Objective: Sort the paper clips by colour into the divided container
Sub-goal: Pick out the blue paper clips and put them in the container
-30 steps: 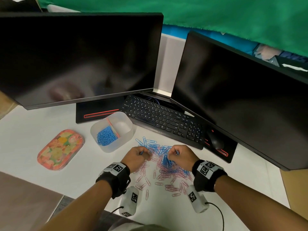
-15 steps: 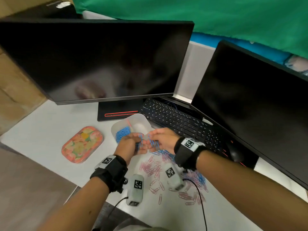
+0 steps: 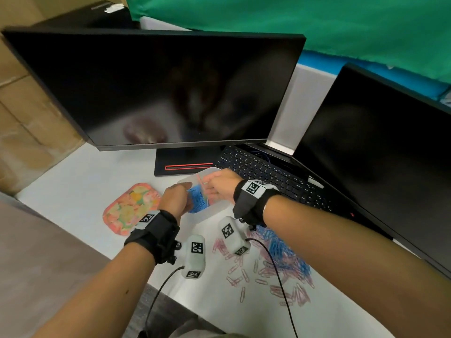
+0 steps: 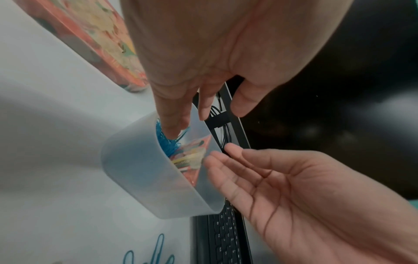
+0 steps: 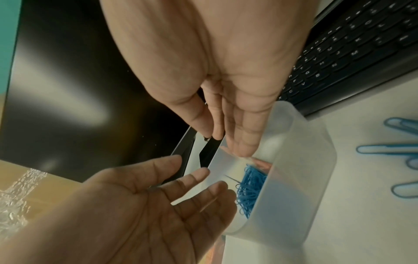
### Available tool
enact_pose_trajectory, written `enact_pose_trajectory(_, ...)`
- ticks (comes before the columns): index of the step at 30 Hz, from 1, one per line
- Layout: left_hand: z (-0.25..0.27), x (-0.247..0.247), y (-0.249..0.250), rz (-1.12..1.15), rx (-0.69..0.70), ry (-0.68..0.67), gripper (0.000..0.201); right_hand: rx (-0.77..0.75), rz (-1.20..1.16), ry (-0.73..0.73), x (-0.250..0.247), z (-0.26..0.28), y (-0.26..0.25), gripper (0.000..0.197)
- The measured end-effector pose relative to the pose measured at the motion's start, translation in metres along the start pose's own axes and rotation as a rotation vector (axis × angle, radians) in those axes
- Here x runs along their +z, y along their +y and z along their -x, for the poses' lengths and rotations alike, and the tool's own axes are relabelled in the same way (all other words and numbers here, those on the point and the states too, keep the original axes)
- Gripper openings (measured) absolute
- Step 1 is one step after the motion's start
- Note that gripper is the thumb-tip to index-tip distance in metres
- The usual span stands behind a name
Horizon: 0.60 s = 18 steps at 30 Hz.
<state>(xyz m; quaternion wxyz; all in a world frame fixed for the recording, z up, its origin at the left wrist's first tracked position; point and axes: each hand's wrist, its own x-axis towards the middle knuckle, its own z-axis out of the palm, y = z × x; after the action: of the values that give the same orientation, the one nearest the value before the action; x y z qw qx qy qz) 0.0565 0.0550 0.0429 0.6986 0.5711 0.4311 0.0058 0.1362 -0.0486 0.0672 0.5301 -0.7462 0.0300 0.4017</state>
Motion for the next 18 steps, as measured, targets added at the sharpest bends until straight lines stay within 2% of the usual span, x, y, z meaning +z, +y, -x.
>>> enact_pose_trajectory(4, 0.001, 0.016, -0.002, -0.088, 0.088, -0.003, 0.018, -0.028, -0.041, 0.020, -0.029, 0.012, 0.007, 0.029)
enact_pose_trajectory(7, 0.008, 0.032, -0.008, -0.166, 0.179, -0.092, 0.019, -0.053, 0.018, 0.072, -0.066, 0.021, 0.030, 0.026)
enact_pose_trajectory(12, 0.021, 0.062, -0.028, -0.528, 0.372, -0.299, 0.027, -0.010, 0.224, 0.216, -0.131, 0.042, 0.091, 0.021)
enact_pose_trajectory(15, 0.020, 0.074, -0.046, -0.838, 0.481, -0.331, 0.022, 0.033, 0.337, 0.263, -0.154, 0.057, 0.127, 0.019)
enact_pose_trajectory(18, 0.012, 0.083, -0.060, -1.168, 0.517, -0.335, 0.021, 0.056, 0.388, 0.308, -0.167, 0.069, 0.157, 0.018)
